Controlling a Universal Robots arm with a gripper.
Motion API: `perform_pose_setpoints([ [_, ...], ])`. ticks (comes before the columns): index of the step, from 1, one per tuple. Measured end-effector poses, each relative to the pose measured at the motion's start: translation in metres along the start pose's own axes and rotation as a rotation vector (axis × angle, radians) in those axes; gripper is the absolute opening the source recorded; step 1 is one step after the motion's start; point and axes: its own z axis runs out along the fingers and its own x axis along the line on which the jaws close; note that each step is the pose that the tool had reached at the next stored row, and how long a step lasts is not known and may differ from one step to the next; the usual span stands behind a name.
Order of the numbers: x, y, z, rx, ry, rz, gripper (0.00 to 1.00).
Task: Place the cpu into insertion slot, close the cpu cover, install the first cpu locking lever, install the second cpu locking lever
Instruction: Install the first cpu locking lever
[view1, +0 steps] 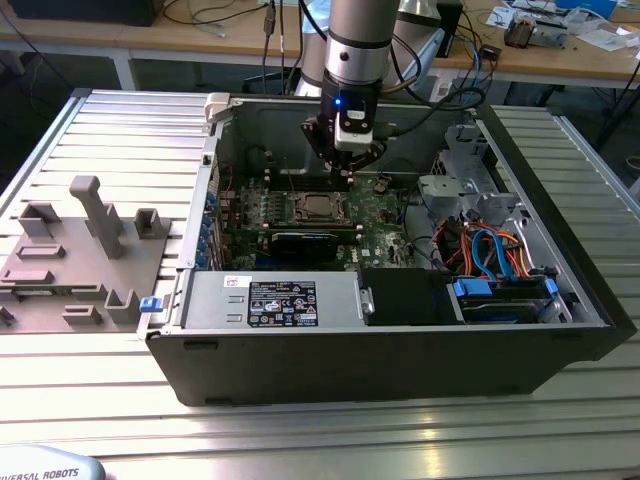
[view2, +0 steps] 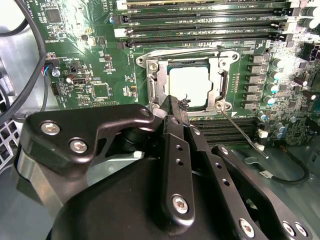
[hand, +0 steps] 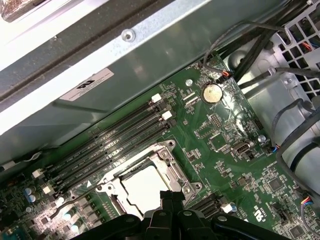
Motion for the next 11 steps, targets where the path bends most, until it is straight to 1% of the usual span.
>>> perform_pose_setpoints([
  [11,0.0000,0.0000,0.0000,0.0001,-0.0002,-0.009,0.11],
])
